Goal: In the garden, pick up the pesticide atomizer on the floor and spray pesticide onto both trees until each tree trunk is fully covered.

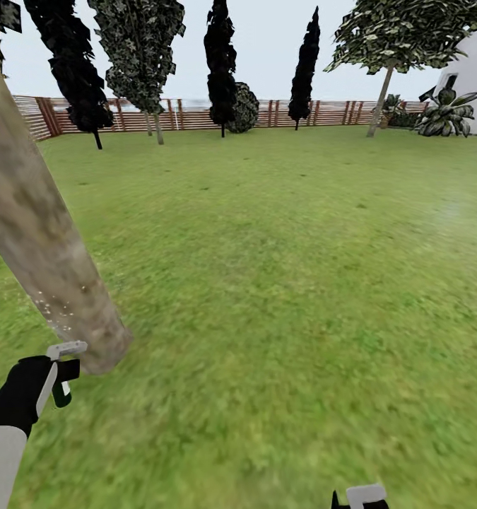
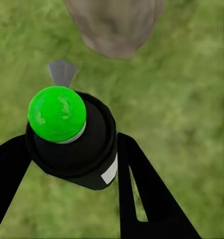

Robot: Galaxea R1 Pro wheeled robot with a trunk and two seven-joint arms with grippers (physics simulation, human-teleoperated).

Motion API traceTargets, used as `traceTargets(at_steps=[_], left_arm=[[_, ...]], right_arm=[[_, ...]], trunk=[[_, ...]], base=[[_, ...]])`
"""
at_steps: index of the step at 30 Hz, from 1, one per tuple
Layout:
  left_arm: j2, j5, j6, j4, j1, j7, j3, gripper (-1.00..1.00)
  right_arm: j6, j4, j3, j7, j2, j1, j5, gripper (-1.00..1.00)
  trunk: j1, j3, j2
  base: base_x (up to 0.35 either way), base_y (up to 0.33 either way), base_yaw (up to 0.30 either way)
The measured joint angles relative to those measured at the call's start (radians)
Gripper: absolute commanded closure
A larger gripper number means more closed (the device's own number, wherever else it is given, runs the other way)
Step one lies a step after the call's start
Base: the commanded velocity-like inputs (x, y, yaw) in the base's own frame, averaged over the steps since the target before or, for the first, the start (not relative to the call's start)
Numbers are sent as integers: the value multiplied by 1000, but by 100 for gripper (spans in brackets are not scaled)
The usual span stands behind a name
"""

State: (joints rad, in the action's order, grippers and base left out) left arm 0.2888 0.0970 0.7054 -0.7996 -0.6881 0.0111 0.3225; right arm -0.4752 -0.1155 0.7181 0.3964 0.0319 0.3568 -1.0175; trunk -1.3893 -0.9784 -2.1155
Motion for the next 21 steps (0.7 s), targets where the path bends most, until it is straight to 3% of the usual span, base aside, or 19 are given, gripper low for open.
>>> traceTargets(at_steps=[8, 21], left_arm=[[-17, 4, -5, -1, 0, -8, 0, 100], [-14, 11, -6, -1, 0, -9, 4, 100]], right_arm=[[0, 0, 1, 0, 0, 0, 0, -100], [0, 0, 1, 0, 0, 0, 0, -100]], trunk=[[0, 0, 0], [0, 0, 0]], base=[[241, -188, 5], [241, -188, 263]])
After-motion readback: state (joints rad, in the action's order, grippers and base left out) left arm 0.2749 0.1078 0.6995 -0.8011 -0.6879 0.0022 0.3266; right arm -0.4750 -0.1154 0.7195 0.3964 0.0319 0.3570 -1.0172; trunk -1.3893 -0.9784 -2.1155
